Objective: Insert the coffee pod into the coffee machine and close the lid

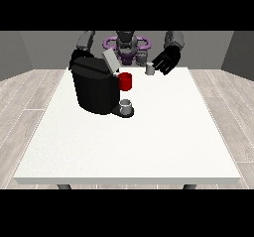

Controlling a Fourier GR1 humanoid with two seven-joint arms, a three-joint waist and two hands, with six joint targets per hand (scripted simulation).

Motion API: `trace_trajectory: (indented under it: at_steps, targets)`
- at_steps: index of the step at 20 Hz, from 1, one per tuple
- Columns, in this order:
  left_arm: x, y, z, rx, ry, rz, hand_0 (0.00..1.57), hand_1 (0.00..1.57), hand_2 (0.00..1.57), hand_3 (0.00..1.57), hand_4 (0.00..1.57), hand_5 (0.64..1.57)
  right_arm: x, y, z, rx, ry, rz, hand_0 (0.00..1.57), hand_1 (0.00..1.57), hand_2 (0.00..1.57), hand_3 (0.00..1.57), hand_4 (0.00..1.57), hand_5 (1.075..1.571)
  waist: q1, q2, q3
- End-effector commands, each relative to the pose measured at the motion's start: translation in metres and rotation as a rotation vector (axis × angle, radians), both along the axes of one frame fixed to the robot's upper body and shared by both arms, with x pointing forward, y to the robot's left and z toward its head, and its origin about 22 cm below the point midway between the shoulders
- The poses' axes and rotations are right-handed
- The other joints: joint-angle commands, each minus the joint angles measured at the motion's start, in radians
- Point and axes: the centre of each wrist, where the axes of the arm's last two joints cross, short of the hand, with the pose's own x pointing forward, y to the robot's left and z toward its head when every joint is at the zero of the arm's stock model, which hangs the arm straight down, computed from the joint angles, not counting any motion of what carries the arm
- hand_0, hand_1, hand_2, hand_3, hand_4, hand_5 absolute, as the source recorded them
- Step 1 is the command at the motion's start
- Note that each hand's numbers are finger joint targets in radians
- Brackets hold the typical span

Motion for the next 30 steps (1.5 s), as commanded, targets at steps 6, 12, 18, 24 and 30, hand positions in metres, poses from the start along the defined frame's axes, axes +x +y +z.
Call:
trace_trajectory:
  at_steps: [6, 12, 18, 24, 30]
  targets:
    - [0.013, 0.012, 0.081, -0.042, -0.115, 0.095, 1.21, 1.21, 1.25, 1.20, 0.51, 1.571, 0.003, 0.025, 0.026, -0.004, -0.095, 0.089, 0.00, 0.00, 0.00, 0.00, 0.52, 1.571, -0.106, 0.064, -0.0002]
    - [0.017, -0.011, 0.093, -0.013, -0.126, 0.036, 1.26, 1.26, 1.32, 1.25, 0.52, 1.571, 0.007, 0.011, 0.024, -0.026, -0.096, 0.059, 0.00, 0.00, 0.00, 0.00, 0.51, 1.571, -0.102, 0.084, 0.0002]
    - [0.022, -0.029, 0.107, -0.017, -0.137, 0.055, 1.26, 1.26, 1.30, 1.24, 0.49, 1.571, 0.017, 0.019, 0.042, -0.043, -0.114, 0.017, 0.00, 0.00, 0.00, 0.00, 0.54, 1.571, -0.105, 0.102, 0.0002]
    - [0.023, -0.023, 0.101, -0.002, -0.092, 0.061, 1.29, 1.29, 1.32, 1.22, 0.50, 1.571, 0.015, 0.003, 0.046, -0.037, -0.103, 0.030, 0.00, 0.00, 0.00, 0.00, 0.53, 1.571, -0.123, 0.093, 0.0001]
    - [0.025, -0.026, 0.096, -0.021, -0.122, 0.089, 1.23, 1.23, 1.28, 1.21, 0.51, 1.571, 0.016, 0.016, 0.061, -0.008, -0.116, 0.037, 0.00, 0.00, 0.00, 0.00, 0.51, 1.571, -0.154, 0.127, -0.0003]
